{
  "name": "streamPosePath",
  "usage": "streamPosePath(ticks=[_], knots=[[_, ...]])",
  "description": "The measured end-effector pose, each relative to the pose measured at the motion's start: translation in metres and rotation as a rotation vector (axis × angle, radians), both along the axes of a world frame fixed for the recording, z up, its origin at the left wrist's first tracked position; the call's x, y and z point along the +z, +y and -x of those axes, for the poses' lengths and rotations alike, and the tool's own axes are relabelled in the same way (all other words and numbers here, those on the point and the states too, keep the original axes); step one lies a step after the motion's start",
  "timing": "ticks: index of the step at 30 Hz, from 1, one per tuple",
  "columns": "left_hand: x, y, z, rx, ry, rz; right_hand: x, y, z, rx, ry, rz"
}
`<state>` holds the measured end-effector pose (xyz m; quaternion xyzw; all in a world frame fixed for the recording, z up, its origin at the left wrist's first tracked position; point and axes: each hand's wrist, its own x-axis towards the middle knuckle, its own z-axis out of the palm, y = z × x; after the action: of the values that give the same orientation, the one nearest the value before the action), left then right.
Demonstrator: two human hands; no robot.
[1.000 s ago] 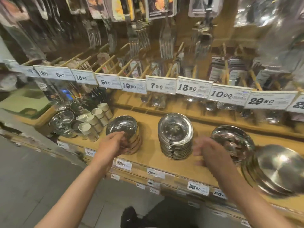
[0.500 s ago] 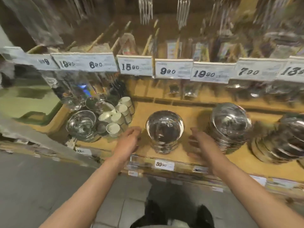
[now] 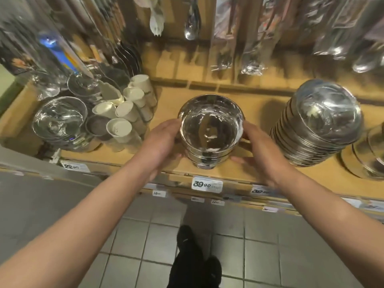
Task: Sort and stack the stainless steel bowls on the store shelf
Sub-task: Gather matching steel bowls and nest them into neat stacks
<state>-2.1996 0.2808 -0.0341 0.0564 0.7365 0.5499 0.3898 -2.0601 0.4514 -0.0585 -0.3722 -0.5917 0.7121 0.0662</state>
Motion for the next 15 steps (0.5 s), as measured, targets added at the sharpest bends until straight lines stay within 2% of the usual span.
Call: streamPosePath(ticks=[8, 15], knots=[[-0.011, 0.006, 0.009, 0.059, -0.01, -0.089, -0.015, 0.008, 0.011, 0.058, 0.048, -0.018], [0.003, 0.018, 0.035, 0.173, 0.178, 0.023, -0.009, 0.01, 0.063, 0.04, 0.052, -0.01]])
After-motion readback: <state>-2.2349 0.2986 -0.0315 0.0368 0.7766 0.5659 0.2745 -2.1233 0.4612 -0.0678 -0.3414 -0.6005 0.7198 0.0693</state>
